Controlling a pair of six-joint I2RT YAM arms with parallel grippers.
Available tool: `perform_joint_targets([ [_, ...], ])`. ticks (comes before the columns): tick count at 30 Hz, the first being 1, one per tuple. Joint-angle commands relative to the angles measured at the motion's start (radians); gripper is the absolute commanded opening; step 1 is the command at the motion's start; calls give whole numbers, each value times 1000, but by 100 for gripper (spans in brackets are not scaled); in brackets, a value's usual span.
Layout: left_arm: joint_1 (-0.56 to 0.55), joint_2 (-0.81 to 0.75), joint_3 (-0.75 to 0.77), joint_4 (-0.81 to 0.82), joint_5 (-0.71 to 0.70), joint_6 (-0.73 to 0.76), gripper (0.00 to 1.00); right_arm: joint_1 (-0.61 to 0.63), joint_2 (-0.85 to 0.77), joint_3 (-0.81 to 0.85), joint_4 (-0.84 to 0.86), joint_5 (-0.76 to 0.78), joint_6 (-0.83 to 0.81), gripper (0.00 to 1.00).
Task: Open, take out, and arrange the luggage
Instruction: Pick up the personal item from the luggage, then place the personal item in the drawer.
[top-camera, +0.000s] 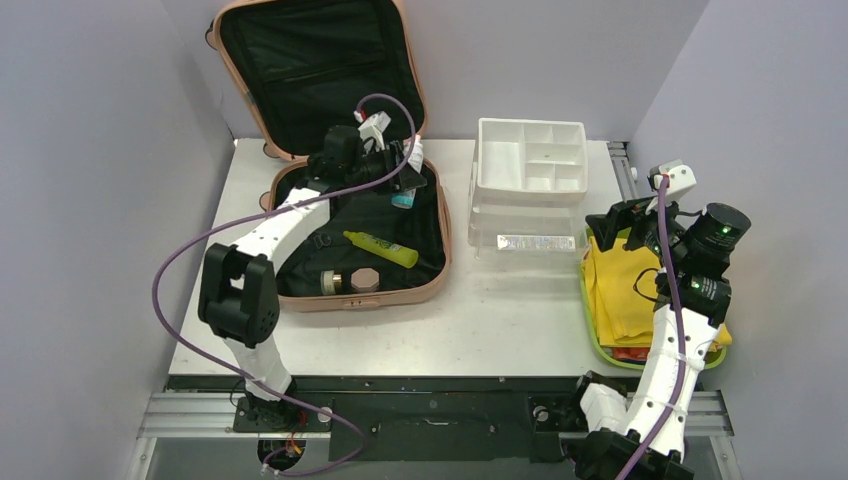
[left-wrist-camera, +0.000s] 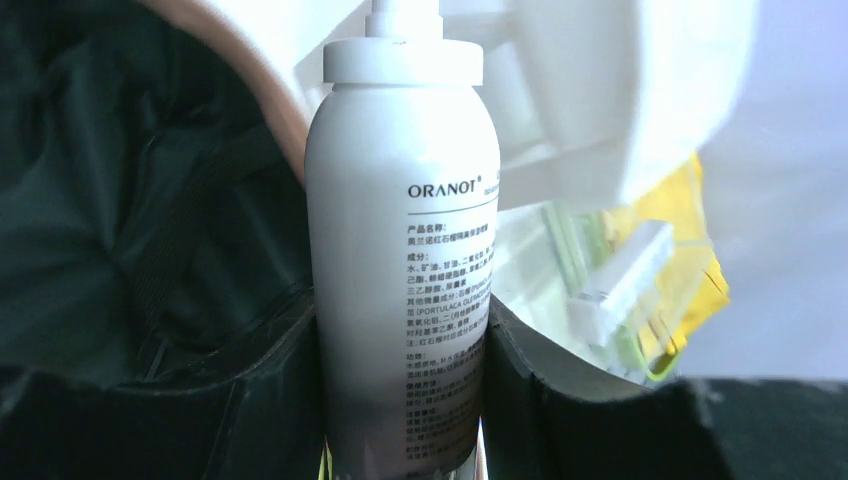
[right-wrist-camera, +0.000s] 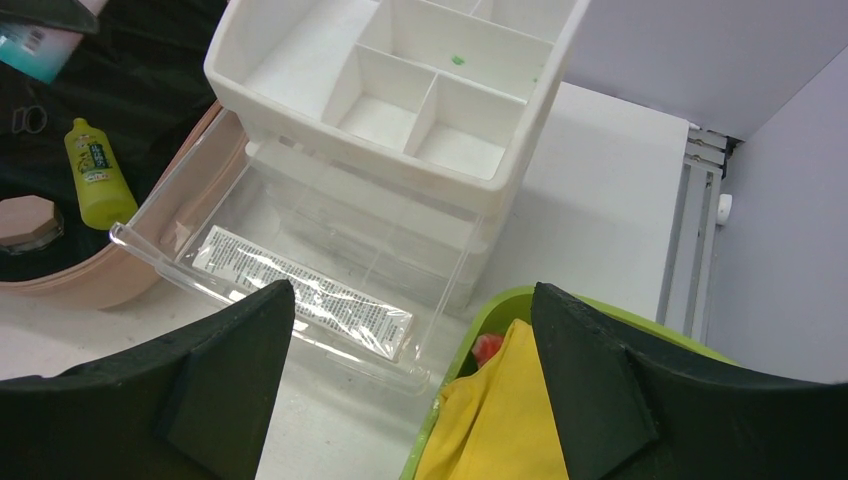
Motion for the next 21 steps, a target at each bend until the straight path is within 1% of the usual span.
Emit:
perform_joint_targets([
  [1,-20,-102,85,121,206,156,34,3,-19,22,20,-18,-22,83],
  [2,-28,-109,95,98,221,188,35,3,-18,27,14,-17,-24,83],
  [3,-49,-111,120,82,274,267,36,5,-18,29,13,-15,-24,83],
  [4,-76,-114,136,37,288,308,36,4,-17,31,12,-14,-25,83],
  [5,-92,-115,169,-26,299,395,36,4,-14,31,11,-13,-26,83],
  [6,-125,-115,189,-62,304,434,36,3,-13,33,12,-13,-25,83],
  [7,-142,-113,226,-132,303,520,36,4,-7,32,13,-13,-22,83],
  [9,-199,-106,283,-209,276,620,36,4,2,35,13,-11,-20,83],
  [12,-277,-62,368,-290,242,705,36,4,12,37,12,-7,-17,83],
  [15,-338,3,490,-376,190,792,36,2,8,34,11,-3,-14,83],
  [18,-401,106,615,-433,148,838,36,1,-3,30,10,2,-14,83],
  [21,-455,215,696,-481,81,908,36,-1,-13,34,5,4,-16,83],
])
